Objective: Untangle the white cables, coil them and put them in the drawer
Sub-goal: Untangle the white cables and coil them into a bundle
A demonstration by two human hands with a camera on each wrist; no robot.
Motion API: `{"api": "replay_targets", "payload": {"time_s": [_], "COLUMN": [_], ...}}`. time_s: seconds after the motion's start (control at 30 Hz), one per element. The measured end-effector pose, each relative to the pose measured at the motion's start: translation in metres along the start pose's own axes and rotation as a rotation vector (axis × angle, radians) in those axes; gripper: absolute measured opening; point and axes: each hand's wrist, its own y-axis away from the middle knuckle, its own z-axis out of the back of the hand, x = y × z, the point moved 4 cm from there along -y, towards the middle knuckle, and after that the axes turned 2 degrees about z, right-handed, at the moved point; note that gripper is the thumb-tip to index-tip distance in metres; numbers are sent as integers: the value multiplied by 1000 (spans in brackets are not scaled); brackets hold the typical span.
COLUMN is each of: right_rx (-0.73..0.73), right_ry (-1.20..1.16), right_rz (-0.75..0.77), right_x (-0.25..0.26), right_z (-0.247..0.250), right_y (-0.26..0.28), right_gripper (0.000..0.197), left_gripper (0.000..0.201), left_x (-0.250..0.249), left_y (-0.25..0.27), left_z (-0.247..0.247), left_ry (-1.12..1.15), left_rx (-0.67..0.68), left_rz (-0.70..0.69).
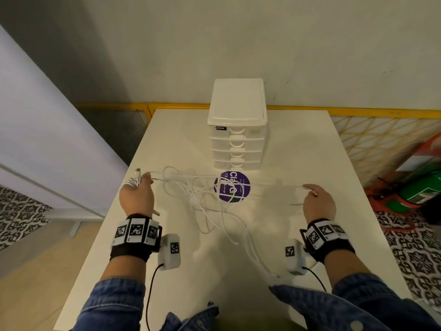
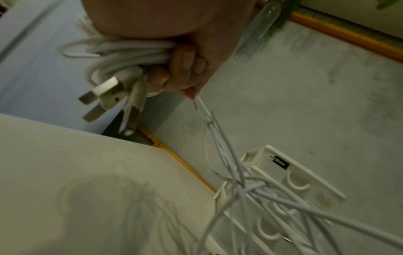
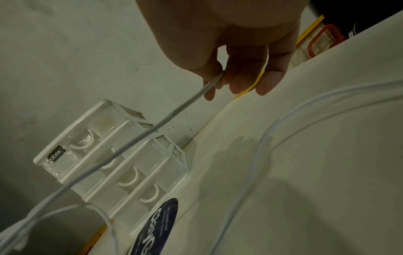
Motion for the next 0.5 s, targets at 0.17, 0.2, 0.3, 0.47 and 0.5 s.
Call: {"api": "replay_targets", "payload": {"time_s": [0.17,0.2,0.3,0.47,0.5], "right_rx": [299,366,538,686,672], "right_ry": [85,57,-166,-475,-473], "right_rz": [39,59,125,351,436], "right_x": [15,19,48,121,133], "right_z": [-25,-34,-52,-38,-32], "right_y": [12,18,43,81,86], "right_gripper": [31,29,33,15,17], "left_gripper": [25,25,33,56,55], "left_x": [-18,-19,-13,9,12], "left_y": [31,36,47,62,63], "left_z": [-33,-40,-60,-84,-86], "left_ry": [-12,-28,-93,-491,-584], "left_rx": [281,334,430,481,479], "left_rz": [-39,-53,-93,-255,-282]}}
